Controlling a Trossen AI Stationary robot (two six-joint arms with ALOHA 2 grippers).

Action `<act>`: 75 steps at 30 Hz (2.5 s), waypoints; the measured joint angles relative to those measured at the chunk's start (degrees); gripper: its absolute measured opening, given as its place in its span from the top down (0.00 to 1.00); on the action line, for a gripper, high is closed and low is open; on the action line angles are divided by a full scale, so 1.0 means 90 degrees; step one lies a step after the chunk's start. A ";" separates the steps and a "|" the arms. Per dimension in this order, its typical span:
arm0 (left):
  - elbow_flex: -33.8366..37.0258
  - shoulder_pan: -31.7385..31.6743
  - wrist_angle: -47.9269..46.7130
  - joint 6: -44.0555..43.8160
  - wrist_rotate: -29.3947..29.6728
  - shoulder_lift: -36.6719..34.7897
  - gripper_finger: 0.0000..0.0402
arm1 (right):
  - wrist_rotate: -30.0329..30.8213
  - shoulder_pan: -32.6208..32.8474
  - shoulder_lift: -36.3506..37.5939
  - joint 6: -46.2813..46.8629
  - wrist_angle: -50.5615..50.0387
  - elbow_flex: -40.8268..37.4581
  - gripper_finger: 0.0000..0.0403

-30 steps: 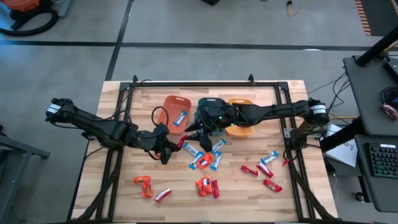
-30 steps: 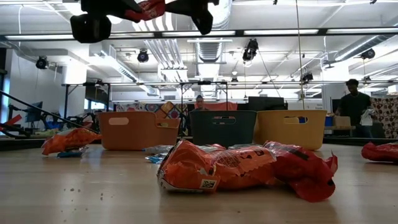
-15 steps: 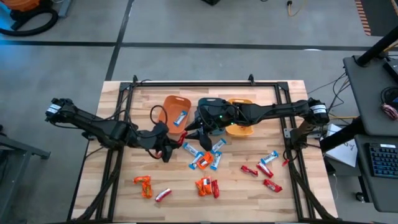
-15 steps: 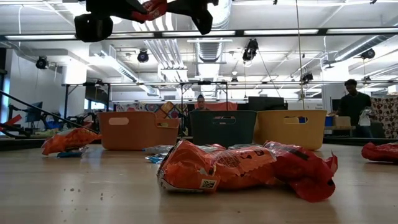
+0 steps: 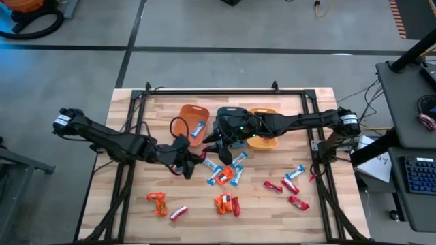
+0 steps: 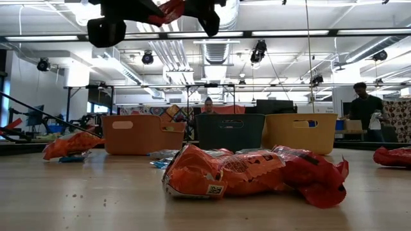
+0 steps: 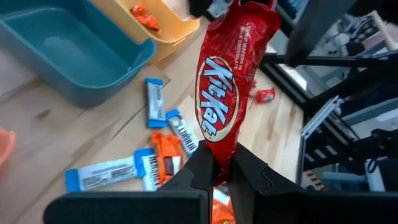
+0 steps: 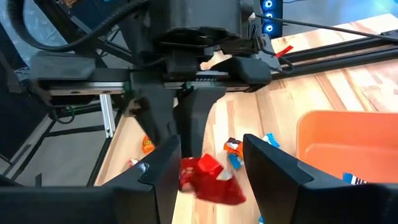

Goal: Sort candy
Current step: Put the red chocolate bar into the blue bin

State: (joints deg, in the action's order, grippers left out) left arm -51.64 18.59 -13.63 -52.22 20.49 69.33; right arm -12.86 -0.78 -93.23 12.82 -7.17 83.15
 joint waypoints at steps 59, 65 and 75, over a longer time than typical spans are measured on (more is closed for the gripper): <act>0.0002 -0.0034 -0.3701 -0.1382 -0.1561 -0.0004 0.57 | 0.1868 -0.1973 -0.0990 0.1120 -0.3665 -0.0007 0.95; 0.0002 -0.0036 -0.4132 -0.1619 -0.1505 -0.0004 0.57 | 0.1593 -0.1960 -0.1047 0.1129 -0.3641 -0.0007 0.95; 0.0002 -0.0036 -0.4539 -0.1601 -0.1495 0.0421 0.49 | 0.1411 -0.1960 -0.1035 0.1307 -0.3622 -0.0007 0.95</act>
State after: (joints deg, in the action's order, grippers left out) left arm -51.62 18.26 -54.48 -66.62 7.03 73.12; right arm -0.16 -18.41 -102.54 24.58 -39.77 83.09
